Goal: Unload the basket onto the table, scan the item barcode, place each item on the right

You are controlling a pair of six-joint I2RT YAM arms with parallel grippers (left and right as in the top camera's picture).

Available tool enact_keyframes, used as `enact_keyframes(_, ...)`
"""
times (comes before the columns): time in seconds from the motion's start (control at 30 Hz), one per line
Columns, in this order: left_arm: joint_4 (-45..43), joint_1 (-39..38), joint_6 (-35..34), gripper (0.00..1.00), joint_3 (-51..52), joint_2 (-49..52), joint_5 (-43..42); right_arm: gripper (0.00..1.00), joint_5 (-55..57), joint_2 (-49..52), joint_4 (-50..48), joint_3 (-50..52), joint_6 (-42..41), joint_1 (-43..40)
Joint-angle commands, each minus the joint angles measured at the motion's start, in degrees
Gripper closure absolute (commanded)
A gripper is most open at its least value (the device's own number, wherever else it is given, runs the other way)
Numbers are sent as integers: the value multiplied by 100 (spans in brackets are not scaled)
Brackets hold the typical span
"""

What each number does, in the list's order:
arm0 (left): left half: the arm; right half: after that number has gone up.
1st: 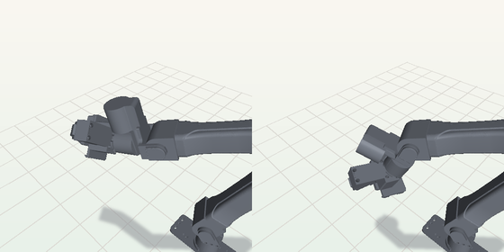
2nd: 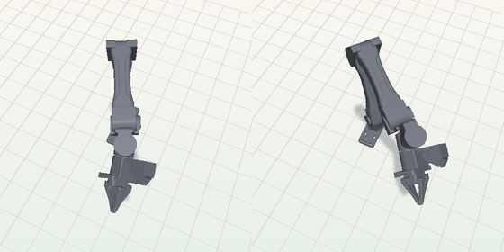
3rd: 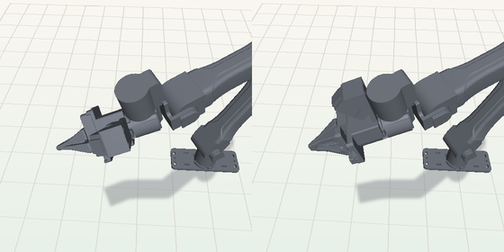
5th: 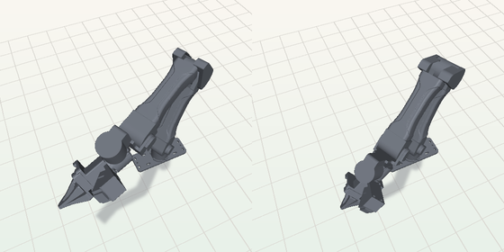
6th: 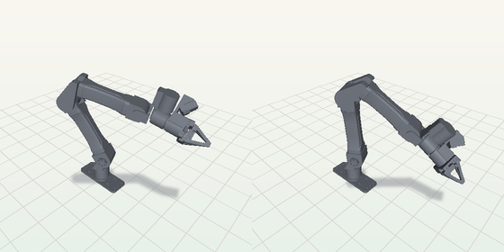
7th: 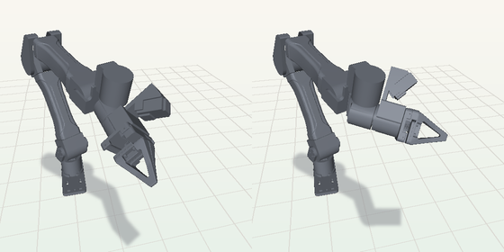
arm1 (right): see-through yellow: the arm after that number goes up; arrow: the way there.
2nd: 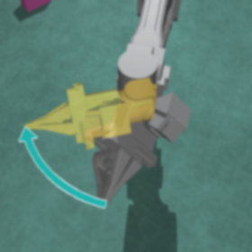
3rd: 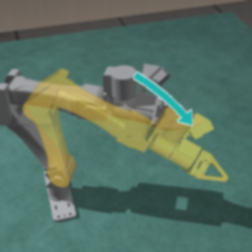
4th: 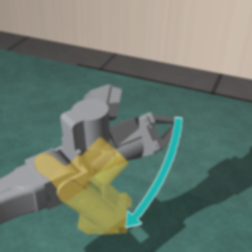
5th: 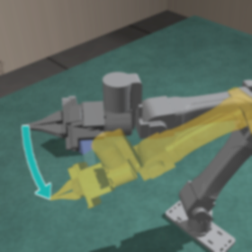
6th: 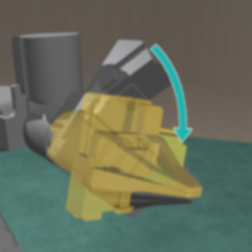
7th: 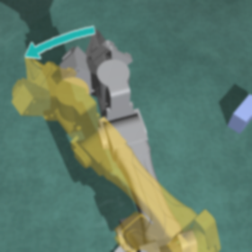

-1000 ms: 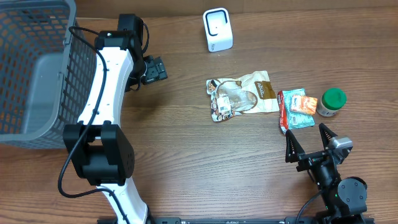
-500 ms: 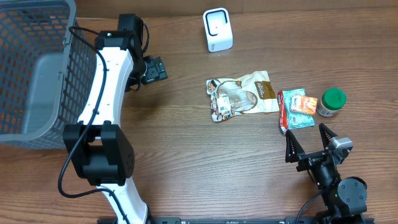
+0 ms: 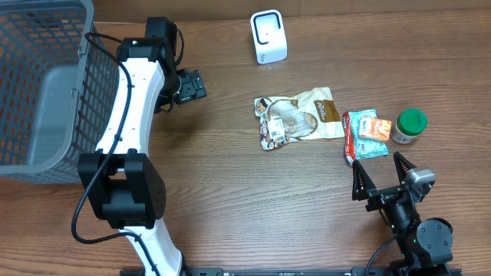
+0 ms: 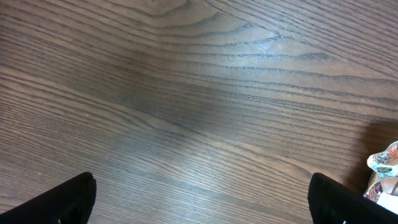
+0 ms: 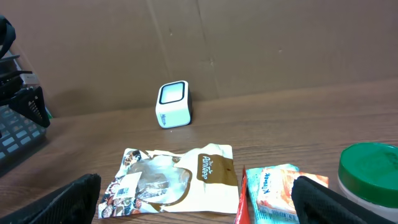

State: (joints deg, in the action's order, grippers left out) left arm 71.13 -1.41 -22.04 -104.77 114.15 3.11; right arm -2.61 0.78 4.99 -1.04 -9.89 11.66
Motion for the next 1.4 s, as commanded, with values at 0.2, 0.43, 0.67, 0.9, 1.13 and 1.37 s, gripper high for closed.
enact_keyframes(0.2, -4, -184, 87, 0, -105, -116, 46, 0, 13, -55, -35, 59, -39, -17)
enact_keyframes(0.43, -4, -850, 87, 0, -105, -1226, 46, 0, 11, -55, -35, 59, -37, -17)
enact_keyframes(0.67, -2, -1655, 87, 0, -105, -2673, 44, 0, 13, -55, -35, 59, -37, -17)
enact_keyframes(0.9, 2, -1963, 87, 0, -105, -3768, 39, 0, 11, -55, -35, 59, -39, -17)
enact_keyframes(1.13, 70, -1961, 87, 0, -98, -4127, 42, 0, 13, -55, -35, 59, -37, -17)
enact_keyframes(1.37, 157, -1808, 92, 0, -98, -4553, 50, 0, 13, -55, -35, 59, -37, -15)
